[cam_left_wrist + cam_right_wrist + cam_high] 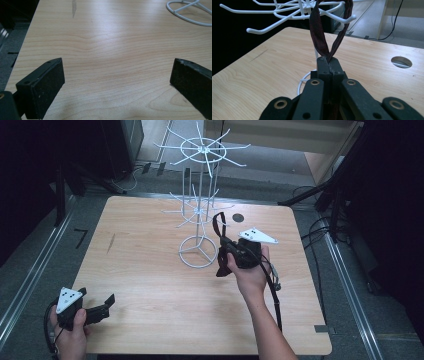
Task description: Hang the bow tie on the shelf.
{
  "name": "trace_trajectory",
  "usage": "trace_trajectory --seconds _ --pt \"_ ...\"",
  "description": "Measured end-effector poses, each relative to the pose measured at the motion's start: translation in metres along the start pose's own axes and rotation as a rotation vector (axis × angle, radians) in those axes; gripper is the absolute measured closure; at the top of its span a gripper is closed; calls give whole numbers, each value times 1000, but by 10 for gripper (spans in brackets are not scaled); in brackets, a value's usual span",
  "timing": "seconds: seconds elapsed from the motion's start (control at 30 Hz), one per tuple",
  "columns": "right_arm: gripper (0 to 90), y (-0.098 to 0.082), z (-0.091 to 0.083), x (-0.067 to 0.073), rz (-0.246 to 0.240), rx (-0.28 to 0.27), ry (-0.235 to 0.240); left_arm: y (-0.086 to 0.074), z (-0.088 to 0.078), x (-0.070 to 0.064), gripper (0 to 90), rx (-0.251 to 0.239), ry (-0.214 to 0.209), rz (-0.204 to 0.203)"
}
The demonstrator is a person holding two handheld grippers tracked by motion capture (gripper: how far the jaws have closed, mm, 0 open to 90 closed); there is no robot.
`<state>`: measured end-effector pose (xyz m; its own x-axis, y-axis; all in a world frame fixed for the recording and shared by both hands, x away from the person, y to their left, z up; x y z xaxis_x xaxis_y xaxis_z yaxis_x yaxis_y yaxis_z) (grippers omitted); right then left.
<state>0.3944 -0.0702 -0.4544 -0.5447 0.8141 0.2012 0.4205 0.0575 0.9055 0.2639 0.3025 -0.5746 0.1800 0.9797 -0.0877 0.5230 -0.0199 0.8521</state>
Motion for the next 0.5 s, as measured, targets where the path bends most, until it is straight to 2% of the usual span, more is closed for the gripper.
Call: trace_trajectory --seconds 0.5 --pt "900 -6 18 3 -10 28 -13 0 0 0 1 -1 -2 -3"
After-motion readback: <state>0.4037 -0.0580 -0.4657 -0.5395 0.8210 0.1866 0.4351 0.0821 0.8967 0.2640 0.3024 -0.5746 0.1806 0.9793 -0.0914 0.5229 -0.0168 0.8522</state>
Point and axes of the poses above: each handheld gripper's, and its own axes: z roughly forward along the jaws, y roughly out of its top, x roughly to its left, the point moved 10 cm from there along z, roughly forward along the jaws
